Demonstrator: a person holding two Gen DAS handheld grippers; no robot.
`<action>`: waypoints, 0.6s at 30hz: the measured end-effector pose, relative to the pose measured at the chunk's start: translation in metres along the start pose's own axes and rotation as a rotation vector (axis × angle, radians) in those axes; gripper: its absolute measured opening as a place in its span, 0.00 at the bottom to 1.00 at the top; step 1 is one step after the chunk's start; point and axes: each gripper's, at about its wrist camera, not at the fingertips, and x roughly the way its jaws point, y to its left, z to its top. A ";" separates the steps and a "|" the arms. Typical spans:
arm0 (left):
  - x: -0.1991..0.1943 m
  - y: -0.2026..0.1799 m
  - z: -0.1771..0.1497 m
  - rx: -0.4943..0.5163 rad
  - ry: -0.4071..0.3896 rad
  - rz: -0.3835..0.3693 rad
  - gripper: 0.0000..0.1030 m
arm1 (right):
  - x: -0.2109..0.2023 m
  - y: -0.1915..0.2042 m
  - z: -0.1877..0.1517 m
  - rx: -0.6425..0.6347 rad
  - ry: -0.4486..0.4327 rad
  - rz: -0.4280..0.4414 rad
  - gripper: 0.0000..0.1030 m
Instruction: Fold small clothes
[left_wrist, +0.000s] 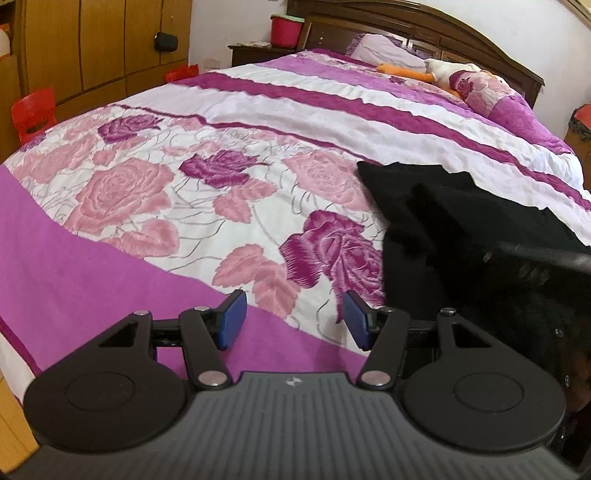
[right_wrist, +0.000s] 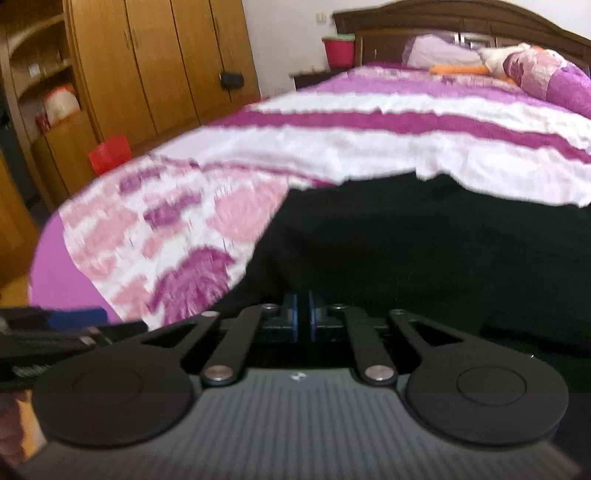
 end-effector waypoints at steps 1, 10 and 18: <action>-0.001 -0.003 0.001 0.005 -0.005 -0.001 0.61 | -0.008 -0.003 0.004 0.007 -0.024 0.000 0.08; -0.004 -0.031 0.018 0.048 -0.044 -0.062 0.61 | -0.072 -0.054 0.033 0.049 -0.188 -0.094 0.08; 0.008 -0.061 0.031 0.067 -0.054 -0.128 0.61 | -0.097 -0.124 0.017 0.164 -0.203 -0.250 0.08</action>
